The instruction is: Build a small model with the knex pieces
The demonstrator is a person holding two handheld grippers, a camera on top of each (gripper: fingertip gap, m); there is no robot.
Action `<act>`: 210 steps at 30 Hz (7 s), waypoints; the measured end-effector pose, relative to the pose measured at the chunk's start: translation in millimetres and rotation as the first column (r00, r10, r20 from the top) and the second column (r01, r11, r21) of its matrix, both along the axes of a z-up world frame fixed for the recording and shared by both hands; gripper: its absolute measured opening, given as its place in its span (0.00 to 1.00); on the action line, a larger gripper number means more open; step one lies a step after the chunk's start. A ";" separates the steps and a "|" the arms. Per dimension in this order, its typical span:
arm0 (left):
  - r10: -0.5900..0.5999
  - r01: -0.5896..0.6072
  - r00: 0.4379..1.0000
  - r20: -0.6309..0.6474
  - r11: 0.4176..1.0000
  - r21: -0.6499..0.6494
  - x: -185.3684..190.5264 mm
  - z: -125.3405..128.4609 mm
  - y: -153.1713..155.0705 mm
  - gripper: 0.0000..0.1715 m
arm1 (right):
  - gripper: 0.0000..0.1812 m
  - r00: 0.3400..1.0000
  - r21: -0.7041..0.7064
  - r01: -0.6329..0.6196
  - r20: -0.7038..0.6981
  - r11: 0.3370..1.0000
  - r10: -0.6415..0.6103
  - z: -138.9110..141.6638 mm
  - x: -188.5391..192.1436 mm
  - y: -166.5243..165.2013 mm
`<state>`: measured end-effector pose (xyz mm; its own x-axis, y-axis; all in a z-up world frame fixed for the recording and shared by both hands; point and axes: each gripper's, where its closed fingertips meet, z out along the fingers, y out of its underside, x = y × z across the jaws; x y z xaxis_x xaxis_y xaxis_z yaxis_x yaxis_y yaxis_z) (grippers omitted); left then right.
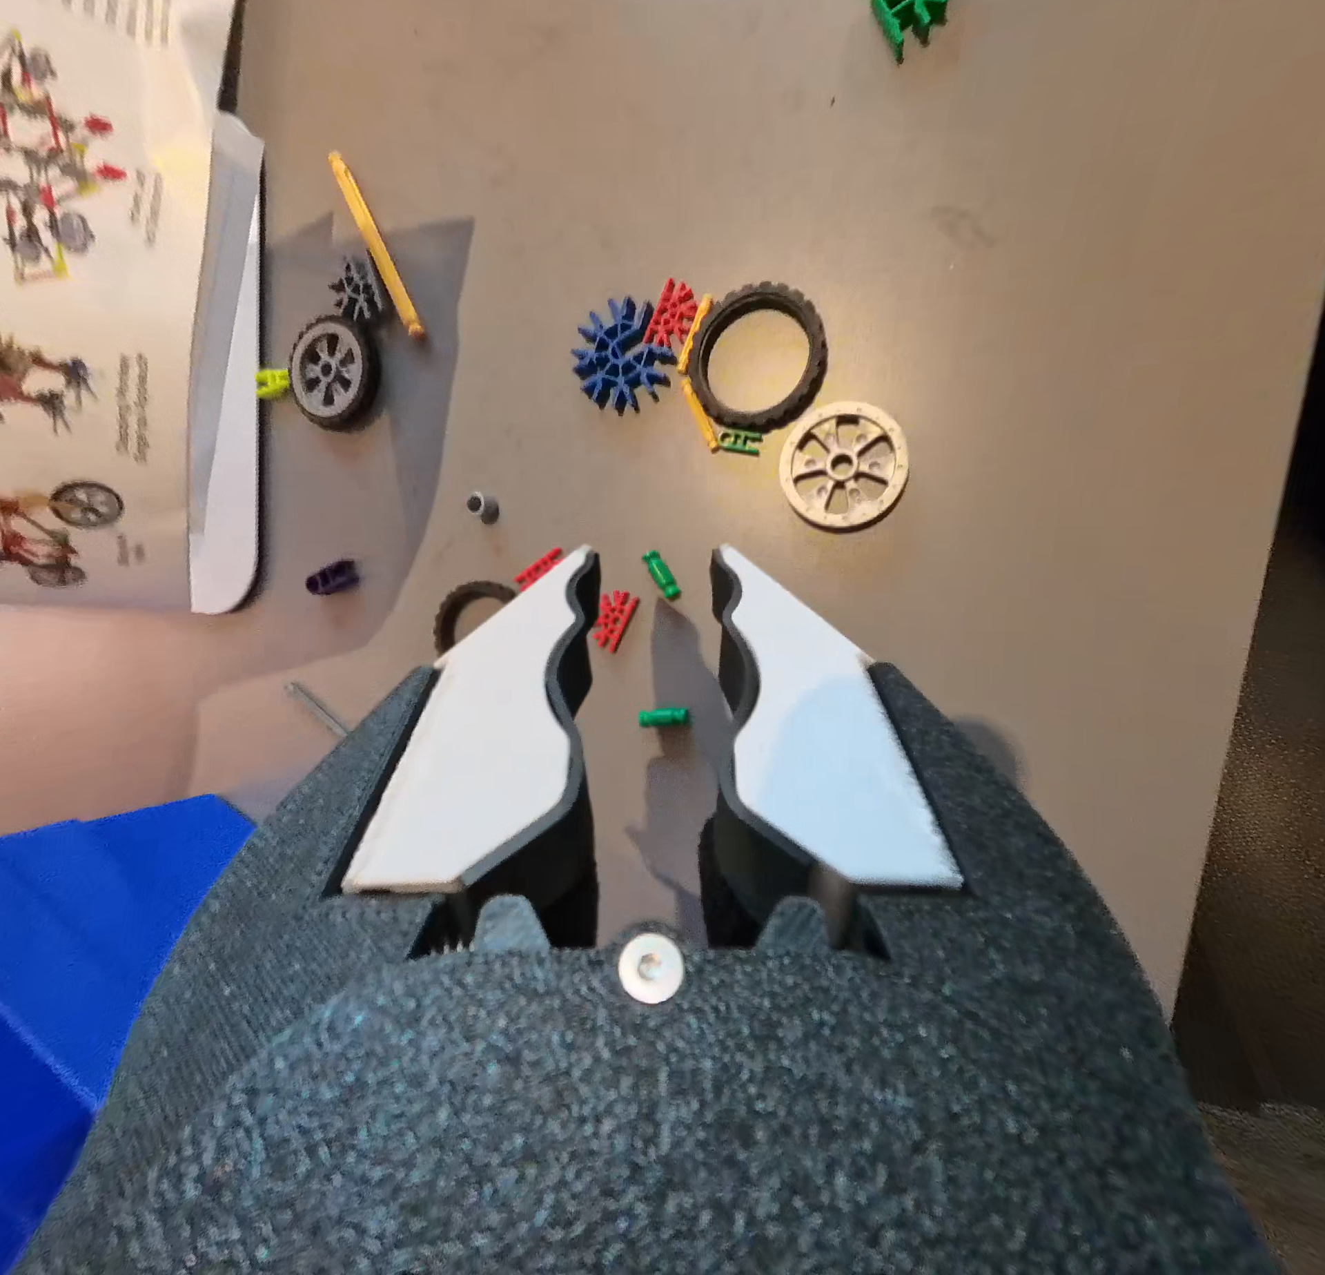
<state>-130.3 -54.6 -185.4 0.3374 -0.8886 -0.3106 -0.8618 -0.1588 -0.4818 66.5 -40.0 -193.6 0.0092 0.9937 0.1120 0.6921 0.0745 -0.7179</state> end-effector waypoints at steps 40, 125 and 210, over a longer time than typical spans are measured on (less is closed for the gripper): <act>-0.104 0.104 0.994 0.027 0.995 0.014 49.0 -25.1 -7.8 0.21 | 0.03 0.992 -0.030 -0.017 0.121 0.999 0.020 -33.4 -1.2 -11.0; 0.095 -0.068 0.969 0.230 0.990 -0.122 125.2 -30.2 -4.2 0.02 | 0.03 0.999 0.024 0.005 0.037 1.000 -0.006 -17.9 -16.6 4.2; 0.097 -0.068 0.978 0.184 0.985 -0.156 164.1 -36.8 10.1 0.00 | 0.00 0.951 -0.041 -0.198 0.236 0.979 0.202 -29.6 -36.6 -0.5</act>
<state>33.8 -44.5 -222.2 0.4519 -0.8864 -0.1004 -0.7372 -0.3077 -0.6015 29.9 -40.5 -223.1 -0.2146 0.9742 0.0704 0.8148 0.2183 -0.5370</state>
